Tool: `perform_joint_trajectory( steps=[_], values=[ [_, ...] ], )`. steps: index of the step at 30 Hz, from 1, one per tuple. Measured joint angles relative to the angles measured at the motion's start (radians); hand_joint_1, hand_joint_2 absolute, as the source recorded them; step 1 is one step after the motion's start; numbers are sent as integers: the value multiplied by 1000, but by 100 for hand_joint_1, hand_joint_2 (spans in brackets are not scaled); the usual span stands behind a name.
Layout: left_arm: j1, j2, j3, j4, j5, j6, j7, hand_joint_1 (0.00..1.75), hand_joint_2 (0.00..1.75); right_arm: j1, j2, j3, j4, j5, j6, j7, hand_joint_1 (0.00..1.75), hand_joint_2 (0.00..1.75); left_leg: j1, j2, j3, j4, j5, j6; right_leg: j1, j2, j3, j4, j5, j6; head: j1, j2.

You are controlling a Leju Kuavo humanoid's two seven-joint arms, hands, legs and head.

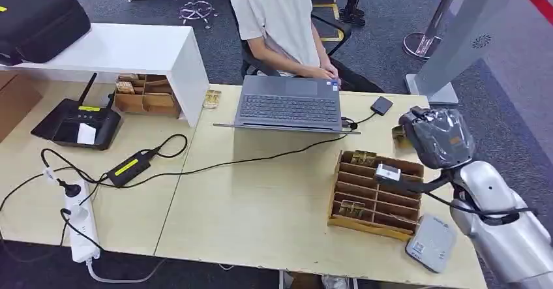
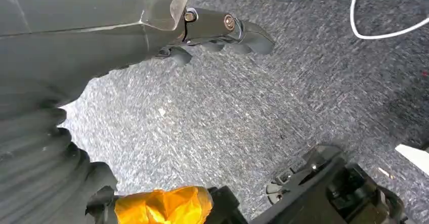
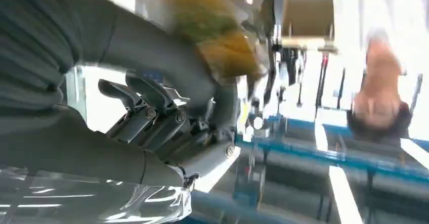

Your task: Pass the card to the sensor for recognition and then transmit it.

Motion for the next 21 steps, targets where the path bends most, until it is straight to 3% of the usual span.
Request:
perform_joint_trajectory(
  steps=[2,10,17,21],
  values=[
    [0,-2,-5,0,-2,-2,0,0,175,-27,13,2,0,3,-10,3,175,175,0,-1,-1,0,0,0,0,-1,0,0,0,0,0,0],
    [-8,-4,-46,0,-42,-32,4,0,175,-119,91,11,0,99,-169,25,175,175,0,0,-1,0,0,0,0,0,0,1,0,0,0,0],
    [-18,-7,-87,0,-78,-69,6,0,175,-268,203,42,61,191,-157,60,175,175,0,1,-1,0,2,-2,1,0,-1,2,1,-2,0,0],
    [-25,-10,-112,0,-91,-93,4,0,175,-400,281,87,229,267,-140,90,175,175,1,1,0,0,3,-3,1,1,-1,2,2,-3,0,0]
  ],
)
